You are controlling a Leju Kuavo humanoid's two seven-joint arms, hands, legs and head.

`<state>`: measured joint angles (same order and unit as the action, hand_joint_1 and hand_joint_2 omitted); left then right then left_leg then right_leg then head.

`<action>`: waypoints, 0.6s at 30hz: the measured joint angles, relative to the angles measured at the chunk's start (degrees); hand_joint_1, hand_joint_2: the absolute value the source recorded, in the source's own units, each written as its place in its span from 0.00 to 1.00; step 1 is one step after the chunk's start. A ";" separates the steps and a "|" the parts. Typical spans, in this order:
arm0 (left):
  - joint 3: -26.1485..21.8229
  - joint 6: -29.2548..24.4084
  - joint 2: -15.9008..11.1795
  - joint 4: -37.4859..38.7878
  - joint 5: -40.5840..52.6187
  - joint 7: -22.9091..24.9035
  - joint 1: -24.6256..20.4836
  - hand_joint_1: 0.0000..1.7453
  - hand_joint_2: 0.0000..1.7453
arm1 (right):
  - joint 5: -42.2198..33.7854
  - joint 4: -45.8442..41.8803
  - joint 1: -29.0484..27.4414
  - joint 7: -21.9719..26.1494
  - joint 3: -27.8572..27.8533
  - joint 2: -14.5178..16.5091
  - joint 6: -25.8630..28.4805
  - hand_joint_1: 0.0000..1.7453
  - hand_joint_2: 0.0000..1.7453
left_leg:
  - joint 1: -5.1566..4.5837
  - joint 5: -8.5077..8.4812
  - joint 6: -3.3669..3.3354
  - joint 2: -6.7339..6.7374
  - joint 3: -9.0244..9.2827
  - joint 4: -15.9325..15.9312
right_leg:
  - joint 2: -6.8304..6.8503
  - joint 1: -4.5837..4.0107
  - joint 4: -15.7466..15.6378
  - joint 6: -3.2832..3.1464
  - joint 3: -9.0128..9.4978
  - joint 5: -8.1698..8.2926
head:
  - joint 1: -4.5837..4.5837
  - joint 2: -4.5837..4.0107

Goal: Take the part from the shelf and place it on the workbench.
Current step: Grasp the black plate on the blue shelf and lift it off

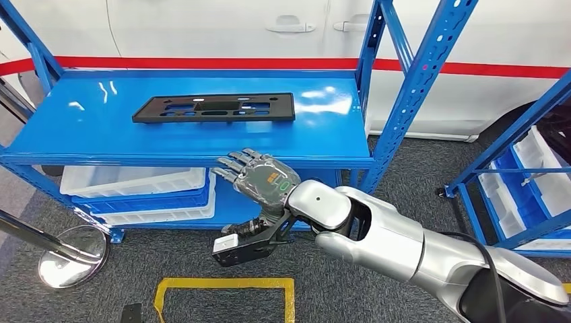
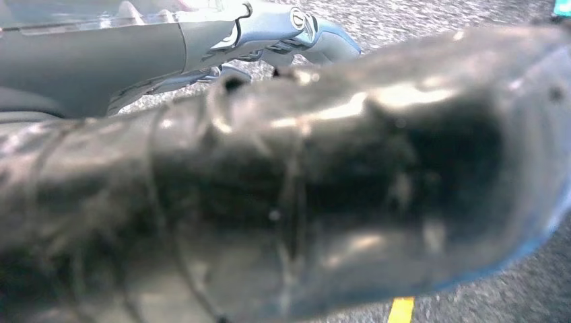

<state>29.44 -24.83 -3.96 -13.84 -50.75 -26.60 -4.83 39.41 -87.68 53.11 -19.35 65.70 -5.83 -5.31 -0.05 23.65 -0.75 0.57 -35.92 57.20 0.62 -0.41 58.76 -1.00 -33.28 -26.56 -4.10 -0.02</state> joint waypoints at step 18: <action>0.00 -0.04 0.25 0.00 0.01 0.07 0.07 0.00 0.00 | -0.09 -0.08 0.16 0.03 0.07 0.52 -0.03 0.00 0.00 | 0.92 4.28 1.76 -2.15 -0.59 4.66 | -1.03 1.17 0.18 -0.88 -1.68 1.66 | -0.09 0.00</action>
<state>29.44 -24.87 -3.71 -13.84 -50.75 -26.53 -4.76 39.31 -87.76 53.27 -19.33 65.77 -5.31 -5.34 0.88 27.93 1.00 -1.59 -36.51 61.86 -0.40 0.76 58.94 -1.88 -34.95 -24.90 -4.19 -0.02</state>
